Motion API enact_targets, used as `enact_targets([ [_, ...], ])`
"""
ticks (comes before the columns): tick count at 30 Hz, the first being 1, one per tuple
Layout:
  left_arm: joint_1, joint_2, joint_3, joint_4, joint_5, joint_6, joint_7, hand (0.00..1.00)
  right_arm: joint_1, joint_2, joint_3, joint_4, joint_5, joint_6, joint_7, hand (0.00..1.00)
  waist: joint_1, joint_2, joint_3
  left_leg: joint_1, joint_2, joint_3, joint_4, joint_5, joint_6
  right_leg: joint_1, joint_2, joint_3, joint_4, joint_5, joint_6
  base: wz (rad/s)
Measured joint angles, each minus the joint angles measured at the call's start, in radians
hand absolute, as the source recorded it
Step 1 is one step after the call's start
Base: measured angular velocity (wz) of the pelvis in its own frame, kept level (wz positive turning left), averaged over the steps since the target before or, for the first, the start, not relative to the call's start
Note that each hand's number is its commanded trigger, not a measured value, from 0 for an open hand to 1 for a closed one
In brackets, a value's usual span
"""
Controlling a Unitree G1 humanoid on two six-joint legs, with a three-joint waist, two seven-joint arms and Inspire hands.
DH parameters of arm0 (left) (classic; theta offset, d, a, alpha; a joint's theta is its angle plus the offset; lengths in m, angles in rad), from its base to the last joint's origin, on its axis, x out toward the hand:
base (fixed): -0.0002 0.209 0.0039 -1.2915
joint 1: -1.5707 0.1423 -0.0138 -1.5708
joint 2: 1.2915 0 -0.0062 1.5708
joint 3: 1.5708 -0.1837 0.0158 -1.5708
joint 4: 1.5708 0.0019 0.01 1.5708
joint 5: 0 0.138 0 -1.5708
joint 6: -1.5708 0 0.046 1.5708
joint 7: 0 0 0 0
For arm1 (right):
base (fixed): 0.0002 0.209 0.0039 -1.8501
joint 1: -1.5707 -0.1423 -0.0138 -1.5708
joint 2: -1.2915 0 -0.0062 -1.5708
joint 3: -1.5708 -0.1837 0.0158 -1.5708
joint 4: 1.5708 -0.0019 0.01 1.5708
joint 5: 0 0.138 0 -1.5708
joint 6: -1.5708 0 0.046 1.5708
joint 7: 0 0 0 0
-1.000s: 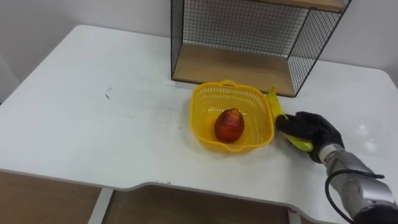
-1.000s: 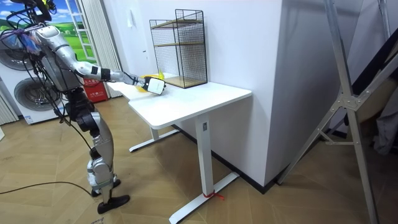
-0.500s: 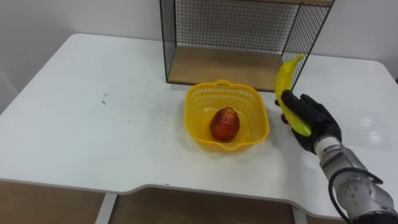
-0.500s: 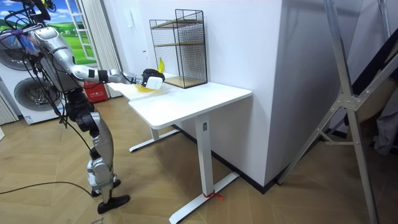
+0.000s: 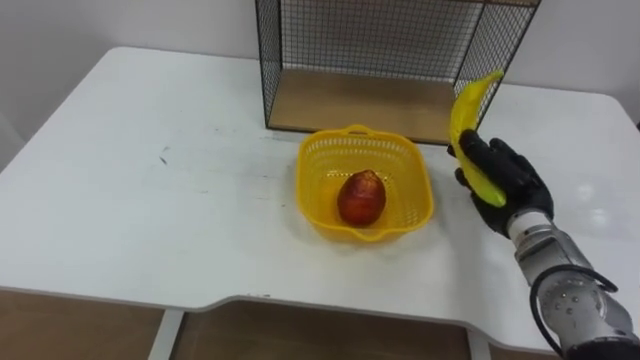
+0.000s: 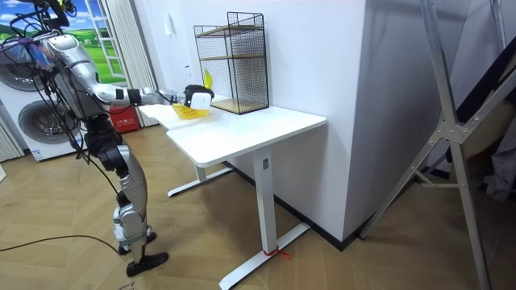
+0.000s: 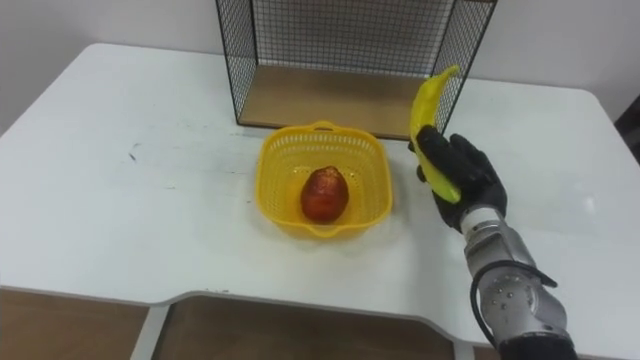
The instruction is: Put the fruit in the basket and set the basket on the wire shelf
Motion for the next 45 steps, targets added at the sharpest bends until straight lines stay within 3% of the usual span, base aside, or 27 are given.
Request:
enact_targets([
  [4,-0.014,0.005,-0.002,0.000,-0.003,-0.005,-0.001,0.00,-0.001,-0.005,0.012,-0.078,-0.227,-0.008,0.002,1.00,0.007,-0.007,0.0003,0.008,0.000,0.001,-0.001,0.000,0.000,0.007,0.001,0.001,-0.001,0.000,0.000,0.00],
  [10,-0.026,0.018,-0.005,0.002,-0.008,-0.020,-0.003,0.00,-0.001,-0.012,0.050,-0.154,-0.522,-0.008,0.025,1.00,0.008,-0.025,0.0116,0.005,0.001,0.000,-0.002,0.000,0.000,0.002,0.001,0.003,0.002,0.000,0.000,0.00],
  [16,-0.048,0.030,-0.069,0.021,-0.010,-0.031,-0.006,0.00,-0.002,-0.013,0.099,-0.203,-0.713,-0.009,0.054,1.00,0.015,-0.028,0.0131,0.002,0.002,0.002,-0.004,0.000,0.000,-0.003,0.002,0.003,0.002,0.000,0.000,-0.01],
  [17,-0.052,0.030,-0.070,0.017,-0.009,-0.032,-0.009,0.00,-0.002,-0.013,0.111,-0.217,-0.742,-0.009,0.071,0.51,0.015,-0.028,0.0128,-0.003,0.002,0.003,-0.005,0.000,0.000,-0.011,0.002,0.002,0.003,0.000,0.000,-0.05],
  [18,-0.054,0.031,-0.070,0.015,-0.009,-0.033,-0.013,0.00,-0.002,-0.013,0.117,-0.226,-0.754,-0.009,0.079,0.31,0.015,-0.028,0.0126,-0.006,0.002,0.004,-0.004,0.000,0.000,-0.013,0.002,0.002,0.003,0.000,0.000,-0.03],
  [19,-0.056,0.034,-0.070,0.009,-0.009,-0.033,-0.022,0.00,-0.002,-0.013,0.124,-0.242,-0.765,-0.009,0.091,0.00,0.016,-0.028,0.0125,-0.010,0.003,0.004,-0.004,0.000,0.000,-0.017,0.002,0.002,0.003,0.000,-0.001,0.00],
  [28,-0.060,0.044,-0.071,-0.001,-0.009,-0.033,-0.027,0.00,-0.002,-0.013,0.129,-0.263,-0.807,0.001,0.126,0.00,0.037,-0.040,0.0070,-0.010,0.002,0.000,-0.004,0.000,0.000,-0.022,0.001,0.003,0.001,0.000,0.000,0.00],
  [34,-0.062,0.046,-0.073,0.001,-0.009,-0.033,-0.024,0.00,-0.002,-0.013,0.129,-0.263,-0.834,0.001,0.135,0.00,0.039,-0.045,0.0134,-0.011,0.002,0.000,-0.003,0.000,0.000,-0.015,-0.001,-0.001,0.000,0.000,0.000,0.03],
  [40,-0.065,0.045,-0.082,0.002,-0.009,-0.031,-0.024,0.00,-0.002,-0.013,0.129,-0.262,-0.853,0.001,0.149,0.00,0.038,-0.035,0.0207,-0.011,0.002,0.000,-0.004,0.000,0.000,-0.015,0.001,-0.001,0.001,0.001,-0.001,0.00],
  [45,-0.074,0.044,-0.083,0.002,-0.013,-0.031,-0.018,0.00,-0.002,-0.013,0.129,-0.262,-0.858,0.001,0.153,0.00,0.038,-0.033,0.0209,-0.012,0.002,0.001,-0.006,0.000,0.000,-0.016,0.000,0.001,-0.001,0.001,-0.001,0.00],
])
